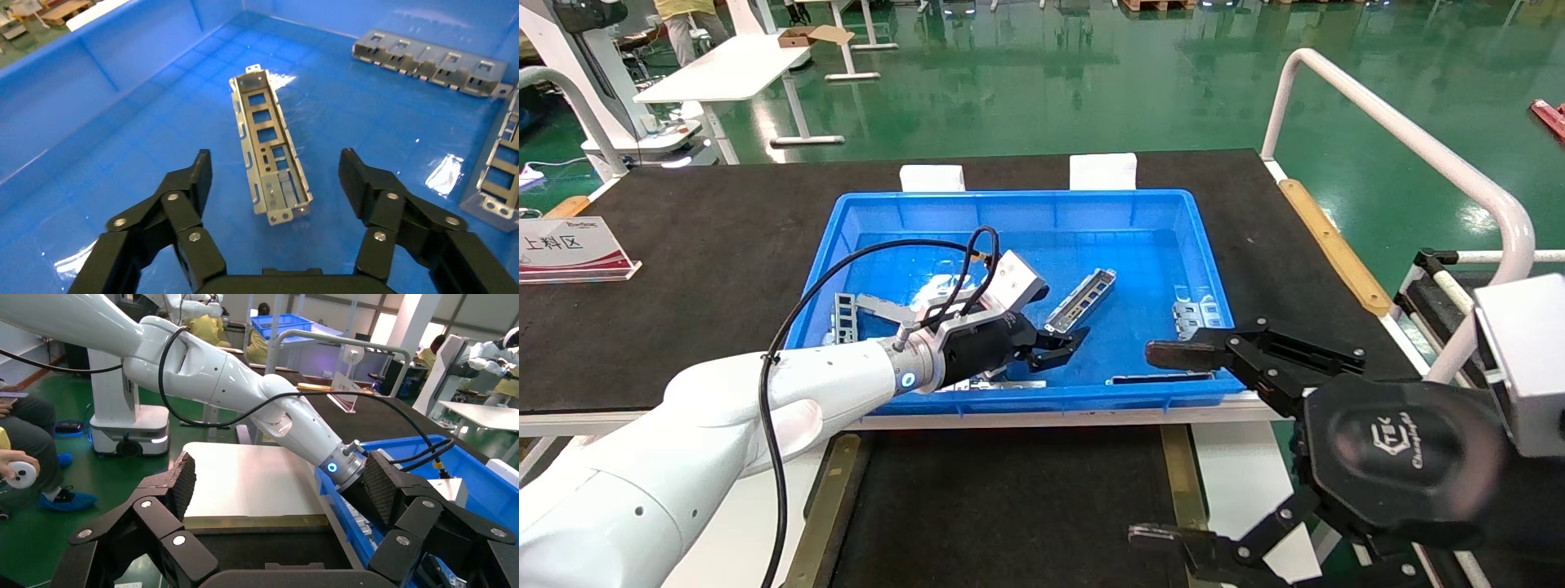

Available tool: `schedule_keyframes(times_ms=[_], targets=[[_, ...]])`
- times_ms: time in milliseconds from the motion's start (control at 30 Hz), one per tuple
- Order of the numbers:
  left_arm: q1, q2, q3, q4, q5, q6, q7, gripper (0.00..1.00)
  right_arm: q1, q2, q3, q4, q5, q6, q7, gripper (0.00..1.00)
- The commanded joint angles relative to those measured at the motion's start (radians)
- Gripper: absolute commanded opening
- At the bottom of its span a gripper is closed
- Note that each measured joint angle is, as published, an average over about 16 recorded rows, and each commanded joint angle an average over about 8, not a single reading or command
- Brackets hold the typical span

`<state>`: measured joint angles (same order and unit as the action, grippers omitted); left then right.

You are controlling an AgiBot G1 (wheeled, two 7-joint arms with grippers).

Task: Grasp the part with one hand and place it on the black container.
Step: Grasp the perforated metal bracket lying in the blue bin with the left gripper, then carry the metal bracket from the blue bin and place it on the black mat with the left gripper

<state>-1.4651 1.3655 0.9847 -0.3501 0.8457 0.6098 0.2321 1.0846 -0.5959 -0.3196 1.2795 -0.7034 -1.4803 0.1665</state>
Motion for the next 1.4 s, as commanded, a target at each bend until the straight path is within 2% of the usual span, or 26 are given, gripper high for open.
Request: schedule_keyframes(times_ms=[33, 767, 1033, 1400], targets=[[0.002, 0.0, 0.01, 0.002, -0.011, -0.007, 0.004, 0.0, 0.0, 0.0, 0.0, 0.0, 0.0, 0.0, 0.0, 0.0], [0.017, -0.001, 0.089, -0.011, -0.134, -0.023, 0.054, 0.0, 0.0, 0.0, -0.001, 0.0, 0.001, 0.0, 0.0, 0.0], [-0.01, -0.002, 0.096, -0.014, -0.189, 0.0, 0.093, 0.0, 0.0, 0.0, -0.001, 0.0, 0.001, 0.0, -0.001, 0.0], [-0.056, -0.003, 0.113, 0.017, -0.248, -0.059, 0.115, 0.0, 0.0, 0.001, -0.001, 0.0, 0.001, 0.001, -0.001, 0.0]])
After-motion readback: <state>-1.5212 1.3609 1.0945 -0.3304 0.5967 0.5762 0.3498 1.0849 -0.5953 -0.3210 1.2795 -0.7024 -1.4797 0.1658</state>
